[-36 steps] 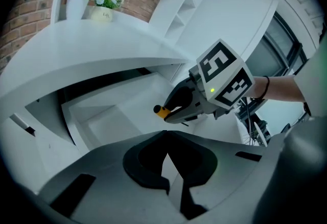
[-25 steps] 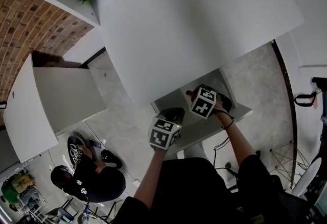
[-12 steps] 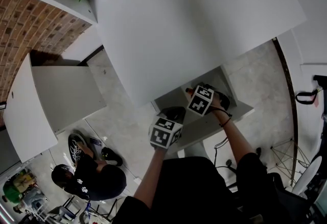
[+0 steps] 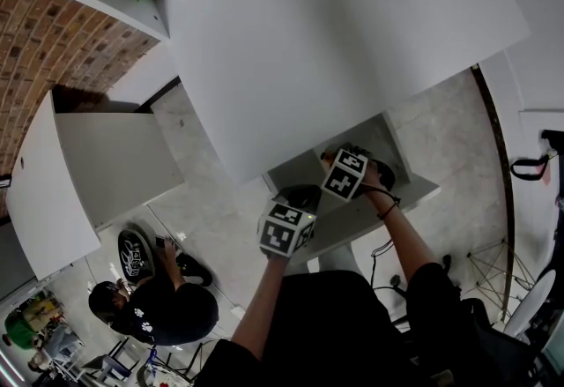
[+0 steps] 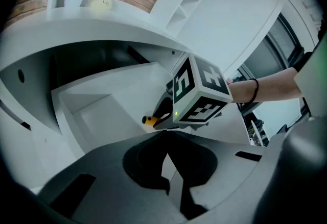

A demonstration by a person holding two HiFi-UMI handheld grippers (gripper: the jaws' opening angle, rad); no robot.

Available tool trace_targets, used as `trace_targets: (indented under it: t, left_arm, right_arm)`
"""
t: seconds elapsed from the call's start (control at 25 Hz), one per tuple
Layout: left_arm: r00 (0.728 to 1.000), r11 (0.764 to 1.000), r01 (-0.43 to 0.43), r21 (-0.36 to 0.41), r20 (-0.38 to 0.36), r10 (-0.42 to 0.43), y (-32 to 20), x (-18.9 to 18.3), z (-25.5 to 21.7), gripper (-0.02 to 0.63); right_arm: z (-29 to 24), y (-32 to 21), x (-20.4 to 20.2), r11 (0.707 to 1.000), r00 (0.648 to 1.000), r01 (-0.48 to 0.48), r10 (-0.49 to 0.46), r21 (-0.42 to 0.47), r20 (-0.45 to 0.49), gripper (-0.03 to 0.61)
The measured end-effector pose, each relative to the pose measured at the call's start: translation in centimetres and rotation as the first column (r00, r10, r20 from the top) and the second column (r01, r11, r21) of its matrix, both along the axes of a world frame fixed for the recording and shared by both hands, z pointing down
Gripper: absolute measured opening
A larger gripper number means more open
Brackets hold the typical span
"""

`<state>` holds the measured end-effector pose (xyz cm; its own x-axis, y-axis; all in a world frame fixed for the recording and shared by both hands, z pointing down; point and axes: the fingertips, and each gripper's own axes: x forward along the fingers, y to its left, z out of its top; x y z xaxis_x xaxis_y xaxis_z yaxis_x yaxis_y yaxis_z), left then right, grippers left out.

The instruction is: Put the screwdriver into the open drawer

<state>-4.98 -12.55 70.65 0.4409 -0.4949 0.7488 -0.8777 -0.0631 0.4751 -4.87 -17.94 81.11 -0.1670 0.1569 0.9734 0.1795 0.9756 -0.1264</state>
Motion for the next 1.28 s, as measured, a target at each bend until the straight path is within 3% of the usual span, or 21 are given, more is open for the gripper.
trace_targets:
  t: [0.6,0.76,1.2,1.28]
  left_arm:
    - [1.000,1.000,-0.003,-0.003,0.002,0.003,0.3,0.2,0.1,0.008]
    - [1.000,1.000,-0.007,-0.002,0.003,0.007,0.4,0.3,-0.1,0.008]
    - [1.000,0.999,0.000,0.038,0.031,-0.001,0.9,-0.4,-2.2,0.008]
    - [0.999,0.998,0.002,0.058,0.041,-0.004,0.9,-0.7,-3.1,0.009]
  right_arm:
    - [0.1,0.7,0.0,1.000,0.999,-0.009,0.009,0.010,0.042,0.114]
    - [0.0,1.0,0.0,1.000,0.998,-0.028,0.028,0.004,0.051,0.146]
    - [-4.4,-0.1,-1.3,0.995,0.981,-0.091,0.095,-0.027,0.170,0.155]
    - [-5.6,0.0,-1.4,0.995,0.976,-0.094,0.100,-0.038,0.194,0.120]
